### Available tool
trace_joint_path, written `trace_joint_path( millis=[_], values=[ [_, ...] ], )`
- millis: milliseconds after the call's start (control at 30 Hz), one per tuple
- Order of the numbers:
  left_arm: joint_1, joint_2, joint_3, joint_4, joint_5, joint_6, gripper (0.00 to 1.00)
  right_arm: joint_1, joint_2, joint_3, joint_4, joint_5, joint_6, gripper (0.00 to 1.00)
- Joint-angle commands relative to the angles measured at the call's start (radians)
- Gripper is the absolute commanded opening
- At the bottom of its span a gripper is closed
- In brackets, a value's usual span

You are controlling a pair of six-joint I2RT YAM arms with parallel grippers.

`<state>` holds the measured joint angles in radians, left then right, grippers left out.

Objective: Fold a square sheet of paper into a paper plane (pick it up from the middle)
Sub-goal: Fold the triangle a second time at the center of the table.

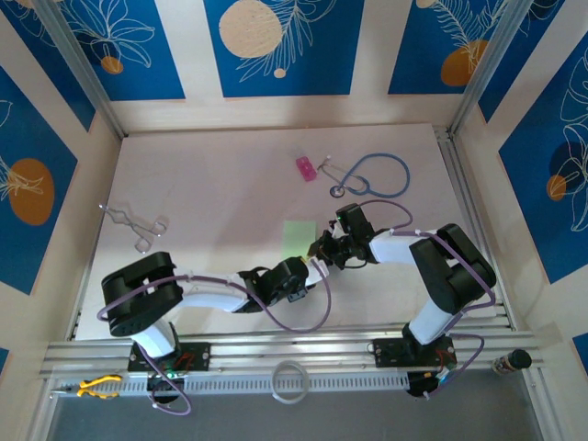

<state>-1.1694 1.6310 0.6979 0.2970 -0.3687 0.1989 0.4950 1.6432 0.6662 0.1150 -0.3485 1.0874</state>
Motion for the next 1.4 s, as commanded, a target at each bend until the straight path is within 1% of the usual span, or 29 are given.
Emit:
trace_joint_path(
  millis=[0,200,433,567,667,767,833,933,1000,1100,1167,1300,1367],
  values=[
    [-0.012,0.004,0.017,0.005,-0.025,0.021,0.33,-0.005,-0.036,0.016,-0.027,-0.024,0.011,0.1],
    [-0.012,-0.006,0.008,-0.006,-0.024,0.018,0.2,-0.005,-0.039,0.015,-0.031,-0.02,0.009,0.1],
    [-0.008,-0.02,0.025,-0.047,-0.005,-0.036,0.0,-0.005,-0.052,0.016,-0.059,-0.003,-0.007,0.12],
    [0.012,-0.032,0.046,-0.087,0.057,-0.106,0.0,-0.007,-0.088,0.01,-0.11,0.037,-0.03,0.17],
    [0.049,-0.052,0.06,-0.114,0.149,-0.185,0.0,-0.013,-0.141,0.002,-0.173,0.09,-0.055,0.23],
    [0.109,-0.067,0.078,-0.149,0.266,-0.286,0.0,-0.025,-0.216,-0.022,-0.229,0.142,-0.071,0.29],
    [0.152,-0.069,0.096,-0.173,0.371,-0.336,0.0,-0.041,-0.264,-0.046,-0.253,0.159,-0.077,0.3],
    [0.203,-0.061,0.122,-0.201,0.488,-0.395,0.0,-0.059,-0.324,-0.088,-0.262,0.167,-0.08,0.31],
    [0.234,-0.049,0.138,-0.208,0.567,-0.439,0.0,-0.062,-0.351,-0.109,-0.26,0.162,-0.083,0.3],
    [0.269,-0.027,0.162,-0.226,0.626,-0.492,0.0,-0.056,-0.372,-0.138,-0.232,0.135,-0.075,0.27],
    [0.281,-0.021,0.168,-0.224,0.645,-0.51,0.0,-0.043,-0.376,-0.151,-0.212,0.122,-0.067,0.24],
    [0.292,-0.008,0.177,-0.218,0.662,-0.54,0.0,0.005,-0.355,-0.151,-0.194,0.126,-0.068,0.12],
    [0.294,0.002,0.182,-0.229,0.66,-0.547,0.0,0.027,-0.333,-0.144,-0.186,0.133,-0.064,0.08]
  ],
)
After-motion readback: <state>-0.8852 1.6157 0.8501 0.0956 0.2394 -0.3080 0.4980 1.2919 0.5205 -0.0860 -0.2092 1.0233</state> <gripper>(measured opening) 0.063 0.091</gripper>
